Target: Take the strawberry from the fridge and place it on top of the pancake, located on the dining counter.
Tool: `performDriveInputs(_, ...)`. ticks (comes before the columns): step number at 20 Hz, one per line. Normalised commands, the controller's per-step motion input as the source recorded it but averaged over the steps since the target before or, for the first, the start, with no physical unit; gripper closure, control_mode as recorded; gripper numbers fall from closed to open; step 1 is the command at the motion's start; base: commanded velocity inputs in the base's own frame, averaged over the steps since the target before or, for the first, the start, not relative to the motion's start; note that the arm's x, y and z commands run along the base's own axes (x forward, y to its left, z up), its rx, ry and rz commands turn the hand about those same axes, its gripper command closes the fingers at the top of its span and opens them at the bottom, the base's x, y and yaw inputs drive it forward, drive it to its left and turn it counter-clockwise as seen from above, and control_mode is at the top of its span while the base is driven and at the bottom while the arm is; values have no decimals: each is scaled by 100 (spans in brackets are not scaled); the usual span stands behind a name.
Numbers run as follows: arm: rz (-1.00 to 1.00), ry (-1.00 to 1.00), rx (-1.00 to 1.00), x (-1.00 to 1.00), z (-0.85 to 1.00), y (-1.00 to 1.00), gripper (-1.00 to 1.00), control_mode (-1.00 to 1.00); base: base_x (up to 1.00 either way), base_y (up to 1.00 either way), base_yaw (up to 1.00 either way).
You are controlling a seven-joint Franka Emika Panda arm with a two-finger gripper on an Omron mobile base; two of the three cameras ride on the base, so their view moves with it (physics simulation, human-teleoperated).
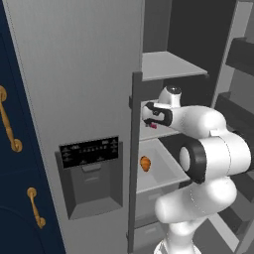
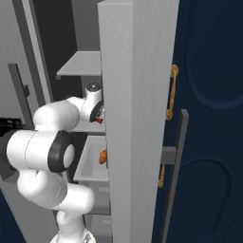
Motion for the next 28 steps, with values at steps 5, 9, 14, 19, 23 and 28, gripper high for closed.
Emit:
performDriveInputs(5,0,0,0,18,-26,10,-100,-100,0,0,0)
performDriveInputs(9,0,0,0,18,-24,0,-100,-100,0,0,0)
performDriveInputs(14,0,0,0,6,-13,0,100,-100,0,0,0)
performDriveInputs(19,0,0,0,0,-19,0,100,-100,0,0,0)
performDriveInputs(23,-1,-2,0,-21,-3,0,100,-100,0,0,0)
performDriveInputs(28,-7,-3,0,-45,0,0,100,-100,0,0,0)
